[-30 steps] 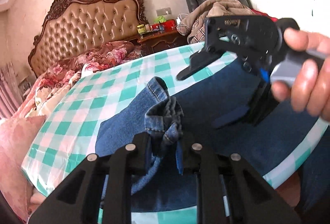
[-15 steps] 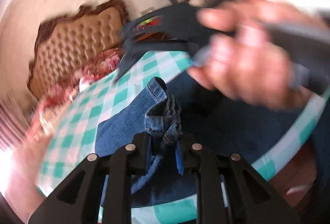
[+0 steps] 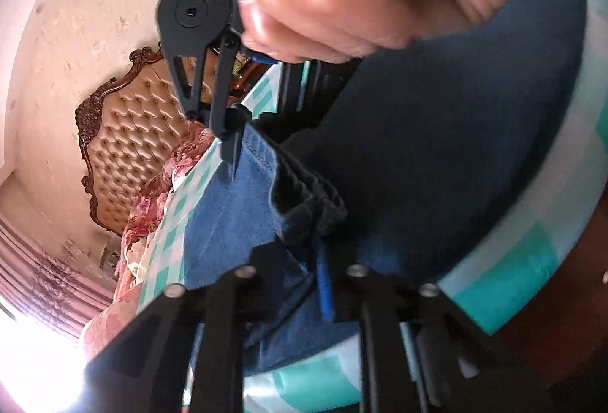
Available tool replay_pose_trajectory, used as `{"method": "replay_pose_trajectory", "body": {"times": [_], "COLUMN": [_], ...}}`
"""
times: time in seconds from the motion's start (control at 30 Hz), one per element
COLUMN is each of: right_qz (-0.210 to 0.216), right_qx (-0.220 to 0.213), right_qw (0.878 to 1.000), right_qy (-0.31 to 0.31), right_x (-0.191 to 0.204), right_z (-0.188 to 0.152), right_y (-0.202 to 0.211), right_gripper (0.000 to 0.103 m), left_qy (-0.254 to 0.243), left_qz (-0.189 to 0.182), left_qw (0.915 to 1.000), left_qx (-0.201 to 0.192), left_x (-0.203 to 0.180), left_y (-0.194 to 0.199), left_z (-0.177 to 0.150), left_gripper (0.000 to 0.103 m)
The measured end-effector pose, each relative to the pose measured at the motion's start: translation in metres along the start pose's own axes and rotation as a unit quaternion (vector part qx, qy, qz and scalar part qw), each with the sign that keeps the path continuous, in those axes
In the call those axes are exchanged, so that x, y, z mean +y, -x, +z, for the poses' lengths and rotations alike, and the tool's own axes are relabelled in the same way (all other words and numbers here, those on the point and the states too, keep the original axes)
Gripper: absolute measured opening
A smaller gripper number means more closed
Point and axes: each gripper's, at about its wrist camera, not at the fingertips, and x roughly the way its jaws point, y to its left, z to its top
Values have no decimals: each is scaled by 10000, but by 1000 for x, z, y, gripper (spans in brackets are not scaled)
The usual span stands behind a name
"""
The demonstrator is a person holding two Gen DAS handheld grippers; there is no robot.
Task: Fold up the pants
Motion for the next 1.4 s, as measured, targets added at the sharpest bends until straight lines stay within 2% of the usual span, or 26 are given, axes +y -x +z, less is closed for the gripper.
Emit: {"method": "replay_pose_trajectory", "body": {"times": [0.17, 0.27, 0.37, 0.43, 0.47, 0.5, 0.73, 0.77, 0.8, 0.83, 0.87, 0.9, 0.93, 1.03, 1.1, 1.17, 1.23, 1.3, 1.37, 1.4], "right_qz": [-266, -501, -978, -816, -812, -838, -945, -964, -932, -911, -903, -908, -907, -937, -973, -1016, -1046, -1084, -1227, -1297], "right_qx": [-316, -340, -158, -201, -235, -247, -489, -512, -523, -536, -540, -532, -515, -501, -507, -510, -506, -527, -626, -665], "right_qw": [9985, 9975, 9948, 9963, 9962, 9958, 9933, 9931, 9935, 9937, 9938, 9938, 9939, 9938, 9934, 9930, 9927, 9922, 9899, 9887], "right_qy": [358, 372, 226, 178, 214, 267, 462, 436, 386, 367, 369, 367, 355, 331, 322, 330, 314, 313, 329, 358], "right_x": [2, -15, -42, -51, -52, -51, -47, -47, -48, -46, -47, -48, -48, -46, -44, -39, -34, -28, -26, -26], "right_z": [3, 5, 9, 8, 7, 6, 3, 1, 0, 0, -1, -1, 0, 1, 0, 0, -2, -4, -5, -5], "right_y": [54, 70, 68, 71, 73, 73, 76, 78, 80, 79, 80, 80, 80, 79, 80, 81, 84, 92, 104, 110], "right_gripper": [12, 12, 16, 16, 16, 17, 15, 15, 15, 15, 15, 15, 15, 15, 14, 14, 13, 12, 12, 12], "left_qy": [110, -65, -122, -112, -115, -81, 170, 307, 809, 1110, 1588, 1957, 2144, 2548, 2405, 2148, 1804, 1236, 781, 813], "left_qz": [-245, -389, -710, -781, -787, -794, -1004, -1074, -1079, -1030, -788, -432, -282, 95, 173, 268, 400, 431, 978, 954], "left_qw": [9979, 9971, 9958, 9954, 9955, 9955, 9938, 9927, 9893, 9866, 9821, 9777, 9746, 9669, 9704, 9762, 9825, 9900, 9903, 9899], "left_qx": [-590, -651, -564, -549, -510, -512, -440, -450, -563, -609, -639, -621, -578, -77, 157, 147, 241, 529, 600, 660], "left_x": [-3, -27, -45, -51, -53, -51, -39, -34, -15, -5, 14, 31, 42, 65, 67, 68, 64, 52, 52, 59], "left_y": [28, 23, 15, 14, 13, 13, 9, 14, 20, 25, 31, 35, 36, 29, 19, 13, 3, -14, -19, -22], "left_z": [29, 45, 52, 53, 53, 50, 51, 48, 44, 40, 30, 16, 6, -40, -55, -59, -60, -65, -73, -76], "left_gripper": [10, 10, 10, 16, 28, 35, 35, 36, 37, 40, 54, 62, 62, 62, 61, 61, 61, 59, 59, 64]}}
